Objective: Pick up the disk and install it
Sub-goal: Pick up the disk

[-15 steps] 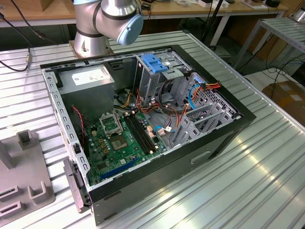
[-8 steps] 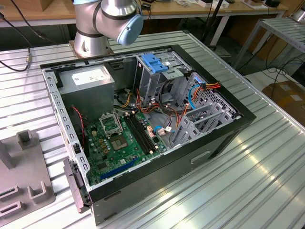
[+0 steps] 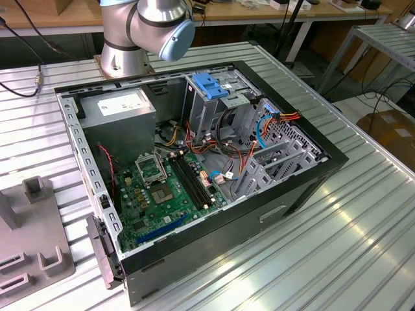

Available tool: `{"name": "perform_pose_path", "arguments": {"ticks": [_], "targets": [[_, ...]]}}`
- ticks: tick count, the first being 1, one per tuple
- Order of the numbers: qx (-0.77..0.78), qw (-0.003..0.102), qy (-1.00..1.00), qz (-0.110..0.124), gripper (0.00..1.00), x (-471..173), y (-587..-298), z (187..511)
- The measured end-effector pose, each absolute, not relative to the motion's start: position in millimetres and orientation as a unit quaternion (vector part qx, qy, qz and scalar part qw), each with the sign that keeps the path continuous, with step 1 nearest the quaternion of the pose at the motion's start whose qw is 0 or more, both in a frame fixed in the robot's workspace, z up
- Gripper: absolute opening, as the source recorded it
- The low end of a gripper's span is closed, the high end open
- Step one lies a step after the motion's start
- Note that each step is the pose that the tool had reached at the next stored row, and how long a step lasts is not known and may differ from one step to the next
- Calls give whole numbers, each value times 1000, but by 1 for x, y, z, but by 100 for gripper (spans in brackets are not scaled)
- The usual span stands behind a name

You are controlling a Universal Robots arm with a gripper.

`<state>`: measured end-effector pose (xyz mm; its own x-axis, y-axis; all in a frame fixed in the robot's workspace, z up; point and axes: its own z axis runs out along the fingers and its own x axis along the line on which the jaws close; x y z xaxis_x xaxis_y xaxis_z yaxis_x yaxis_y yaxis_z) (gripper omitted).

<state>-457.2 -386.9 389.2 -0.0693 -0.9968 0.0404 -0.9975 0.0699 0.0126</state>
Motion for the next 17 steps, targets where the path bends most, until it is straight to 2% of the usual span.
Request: {"name": "perform_pose_path", "arguments": {"ticks": [17], "targets": [[747, 18, -664, 11, 11, -457, -387, 388]]}}
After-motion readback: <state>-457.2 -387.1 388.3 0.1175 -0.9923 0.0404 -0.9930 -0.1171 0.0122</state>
